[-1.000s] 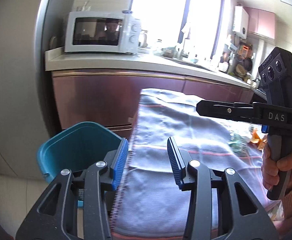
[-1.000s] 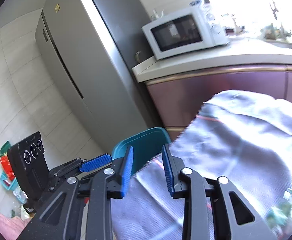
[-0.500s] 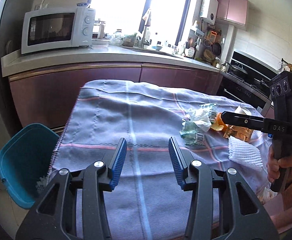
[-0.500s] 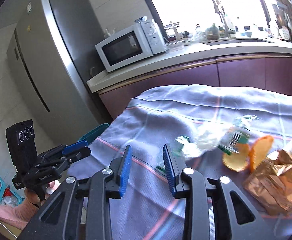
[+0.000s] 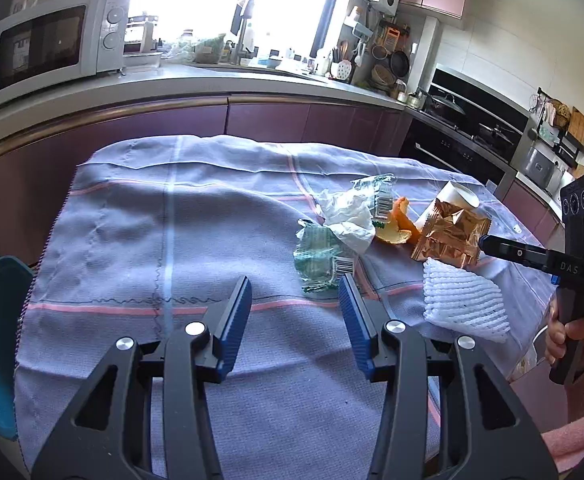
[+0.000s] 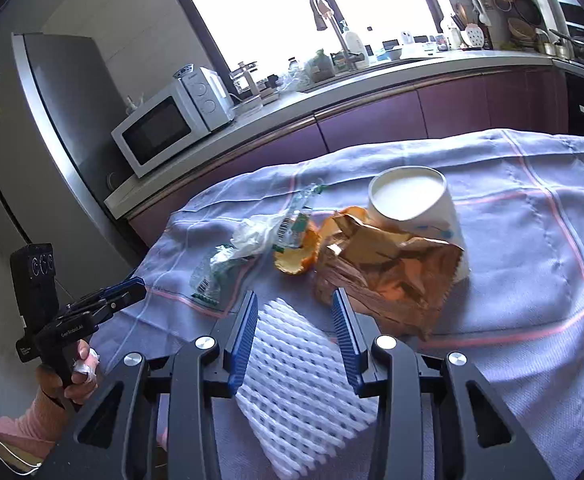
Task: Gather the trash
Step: 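Grasp the second white foam net with the right gripper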
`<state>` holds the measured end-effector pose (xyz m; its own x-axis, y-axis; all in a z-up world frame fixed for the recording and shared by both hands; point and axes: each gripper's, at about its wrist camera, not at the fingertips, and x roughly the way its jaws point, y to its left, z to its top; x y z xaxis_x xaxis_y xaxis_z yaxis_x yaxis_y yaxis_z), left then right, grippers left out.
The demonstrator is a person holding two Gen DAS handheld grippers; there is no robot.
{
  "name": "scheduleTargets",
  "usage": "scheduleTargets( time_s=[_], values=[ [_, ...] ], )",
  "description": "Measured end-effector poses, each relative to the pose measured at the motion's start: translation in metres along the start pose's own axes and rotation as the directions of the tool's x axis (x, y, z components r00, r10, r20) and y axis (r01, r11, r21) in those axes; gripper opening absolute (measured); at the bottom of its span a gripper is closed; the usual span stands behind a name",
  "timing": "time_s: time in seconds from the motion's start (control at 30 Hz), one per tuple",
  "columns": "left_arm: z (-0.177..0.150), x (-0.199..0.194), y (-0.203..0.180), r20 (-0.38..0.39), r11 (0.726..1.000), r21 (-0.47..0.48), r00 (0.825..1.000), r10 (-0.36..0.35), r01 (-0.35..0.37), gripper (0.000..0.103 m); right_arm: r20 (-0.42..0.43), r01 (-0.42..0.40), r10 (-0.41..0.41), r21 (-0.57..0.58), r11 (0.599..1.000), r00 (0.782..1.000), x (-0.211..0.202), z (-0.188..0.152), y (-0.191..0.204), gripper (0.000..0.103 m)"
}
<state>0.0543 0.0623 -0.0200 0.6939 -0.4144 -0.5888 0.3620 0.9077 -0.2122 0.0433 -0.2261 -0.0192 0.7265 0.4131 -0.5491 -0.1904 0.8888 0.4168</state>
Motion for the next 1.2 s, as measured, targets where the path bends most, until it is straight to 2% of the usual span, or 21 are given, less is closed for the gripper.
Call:
scheduleTargets(
  time_s=[0.27, 0.37, 0.67, 1.1, 1.2],
  values=[
    [0.01, 0.034, -0.014, -0.055, 1.0, 0.008, 0.998, -0.017, 0.018, 0.045, -0.024, 0.031, -0.029, 0.085, 0.996, 0.999, -0.007, -0.022, -0.026, 0.041],
    [0.012, 0.045, -0.015, -0.078, 1.0, 0.001, 0.997, -0.012, 0.012, 0.045, -0.024, 0.018, -0.015, 0.124, 0.992, 1.0, -0.01, -0.029, -0.036, 0.047],
    [0.018, 0.067, -0.02, -0.15, 1.0, 0.001, 0.989, 0.007, -0.007, 0.045, -0.039, -0.028, 0.034, 0.155, 0.988, 0.999, -0.009, -0.04, -0.04, 0.049],
    [0.02, 0.086, -0.025, -0.21, 0.998, -0.033, 0.976, -0.051, 0.045, 0.042, -0.044, -0.075, 0.082, 0.149, 0.986, 0.996, -0.003, -0.045, -0.029, 0.047],
    [0.019, 0.083, -0.029, -0.2, 0.999, -0.023, 0.979, -0.045, 0.042, 0.04, -0.048, -0.088, 0.097, 0.154, 0.984, 0.994, -0.001, -0.046, -0.029, 0.04]
  ],
)
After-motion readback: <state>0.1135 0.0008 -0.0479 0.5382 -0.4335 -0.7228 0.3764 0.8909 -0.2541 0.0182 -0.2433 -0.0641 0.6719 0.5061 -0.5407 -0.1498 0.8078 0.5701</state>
